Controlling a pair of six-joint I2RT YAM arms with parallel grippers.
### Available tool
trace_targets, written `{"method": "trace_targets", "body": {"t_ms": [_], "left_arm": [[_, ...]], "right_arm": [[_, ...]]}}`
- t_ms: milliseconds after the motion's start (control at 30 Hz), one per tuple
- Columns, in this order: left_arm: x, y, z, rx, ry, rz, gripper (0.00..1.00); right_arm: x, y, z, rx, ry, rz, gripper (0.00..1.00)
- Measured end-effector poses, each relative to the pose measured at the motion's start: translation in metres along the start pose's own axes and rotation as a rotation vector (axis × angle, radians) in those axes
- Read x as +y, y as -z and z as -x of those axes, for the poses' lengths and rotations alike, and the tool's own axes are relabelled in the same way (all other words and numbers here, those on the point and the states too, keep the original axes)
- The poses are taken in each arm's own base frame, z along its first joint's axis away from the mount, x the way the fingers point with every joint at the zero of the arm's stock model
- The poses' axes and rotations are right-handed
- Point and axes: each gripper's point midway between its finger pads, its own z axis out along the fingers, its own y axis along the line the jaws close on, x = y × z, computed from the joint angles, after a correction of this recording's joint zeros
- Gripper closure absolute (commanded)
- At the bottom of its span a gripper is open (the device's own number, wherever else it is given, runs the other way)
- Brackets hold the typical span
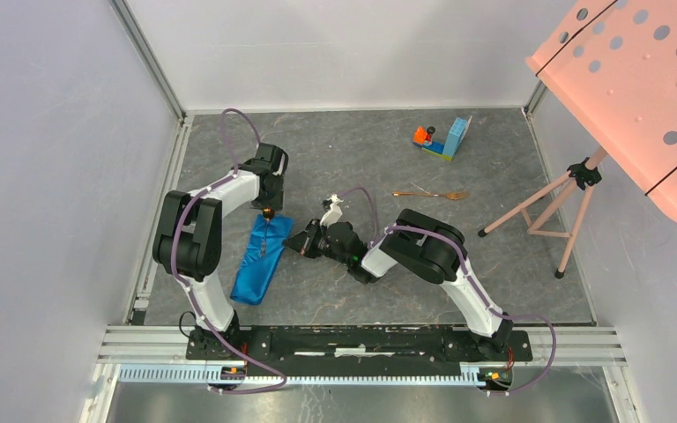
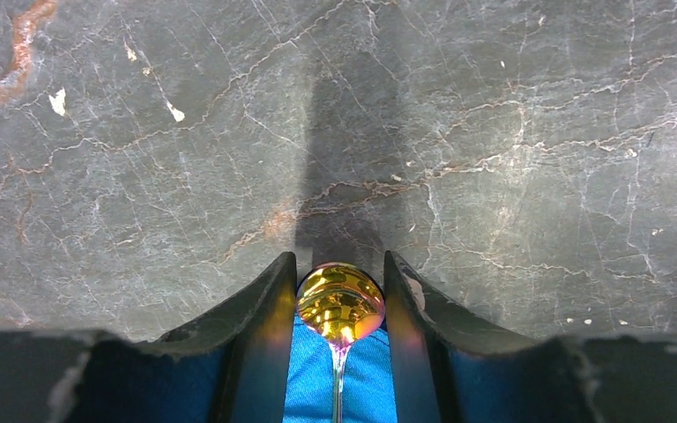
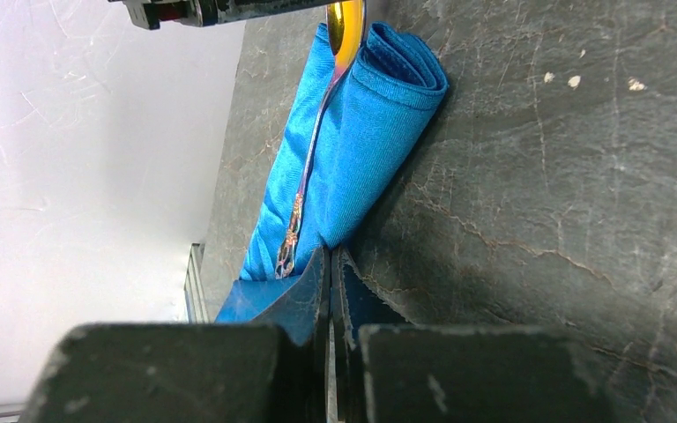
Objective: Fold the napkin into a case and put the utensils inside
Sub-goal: Insert the spoon into the folded napkin.
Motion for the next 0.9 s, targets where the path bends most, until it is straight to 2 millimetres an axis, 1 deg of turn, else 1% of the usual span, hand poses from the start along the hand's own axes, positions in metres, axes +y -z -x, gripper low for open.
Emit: {"method": "trace_targets", "body": {"t_ms": [67,167,267,367,433,567,633,733,900], "left_arm": [[0.000,0.000,0.000,0.000,0.000,0.000,0.63],[0.000,-0.001,-0.001,0.000,0.000,0.000,0.68],[0.001,0.000,-0.003,0.000,0.000,0.000,0.68],[0.002,0.004,-0.006,-0.005,-0.007,0.000,0.69],[0.004,0.010,-0.005,-0.019,-0.022,-0.002,0.71],[0.009,0.030,-0.001,-0.071,-0.035,-0.011,0.71],[0.011,0.040,-0.002,-0.091,-0.046,-0.018,0.71],[0.014,0.048,-0.011,-0.102,-0.063,-0.028,0.71],[0.016,0.051,-0.031,-0.070,-0.074,-0.030,0.71]], "right_arm": [[0.000,0.000,0.000,0.000,0.000,0.000,1.00],[0.000,0.000,0.000,0.000,0.000,0.000,1.00],[0.000,0.000,0.000,0.000,0.000,0.000,1.00],[0.000,0.000,0.000,0.001,0.000,0.001,1.00],[0.001,0.000,-0.001,0.005,-0.001,0.007,1.00],[0.001,0.000,-0.002,0.012,-0.005,0.012,1.00],[0.002,0.000,-0.002,0.012,-0.005,0.013,1.00],[0.002,0.000,-0.002,0.012,-0.005,0.013,1.00],[0.002,0.000,-0.003,0.014,-0.006,0.015,1.00]]}}
